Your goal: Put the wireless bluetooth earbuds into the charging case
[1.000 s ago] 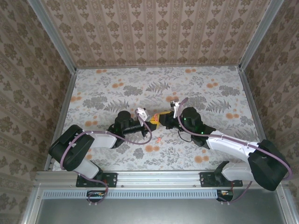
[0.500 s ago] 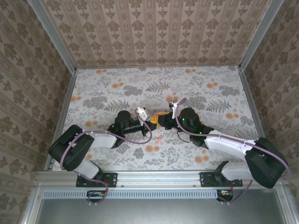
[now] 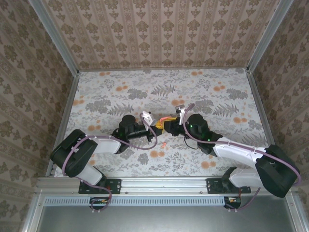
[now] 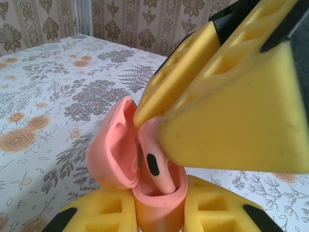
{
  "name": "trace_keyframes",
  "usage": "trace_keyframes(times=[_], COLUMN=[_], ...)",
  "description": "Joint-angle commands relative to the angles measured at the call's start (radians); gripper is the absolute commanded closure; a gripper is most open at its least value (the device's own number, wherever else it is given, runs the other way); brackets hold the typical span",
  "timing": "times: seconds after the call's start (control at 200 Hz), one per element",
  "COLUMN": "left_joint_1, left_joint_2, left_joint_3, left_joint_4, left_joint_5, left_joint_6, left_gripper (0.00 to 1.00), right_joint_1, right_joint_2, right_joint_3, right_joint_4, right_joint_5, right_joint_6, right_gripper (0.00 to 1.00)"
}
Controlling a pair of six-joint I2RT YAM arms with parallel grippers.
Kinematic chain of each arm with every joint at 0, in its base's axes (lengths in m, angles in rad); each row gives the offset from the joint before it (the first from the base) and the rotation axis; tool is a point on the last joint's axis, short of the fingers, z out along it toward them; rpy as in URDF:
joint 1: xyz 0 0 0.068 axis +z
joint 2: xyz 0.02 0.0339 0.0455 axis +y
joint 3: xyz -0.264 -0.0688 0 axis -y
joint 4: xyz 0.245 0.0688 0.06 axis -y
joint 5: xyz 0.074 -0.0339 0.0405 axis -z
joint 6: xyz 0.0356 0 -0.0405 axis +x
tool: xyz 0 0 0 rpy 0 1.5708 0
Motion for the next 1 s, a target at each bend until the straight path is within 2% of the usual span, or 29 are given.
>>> trace_keyframes(times=[0.0, 0.335, 0.995], left_joint_1=[-0.002, -0.002, -0.001], left_joint_2=[-0.036, -0.048, -0.045], left_joint_3=[0.034, 0.041, 0.043], left_joint_4=[0.063, 0.062, 0.18], left_joint_5=[0.013, 0.014, 0.014], left_joint_6=[-0.018, -0.022, -0.097], left_gripper=[0.82, 0.82, 0.82], right_joint_1=[0.005, 0.005, 0.005], right_joint_2=[-0.011, 0.0, 0.033], right_joint_3=[-0.02, -0.023, -0.044], right_joint_4=[-0.042, -0.01, 0.075], right_joint_5=[0.021, -0.005, -0.088], right_joint_6=[-0.006, -0.001, -0.002], right_gripper=[0.7, 0.71, 0.71])
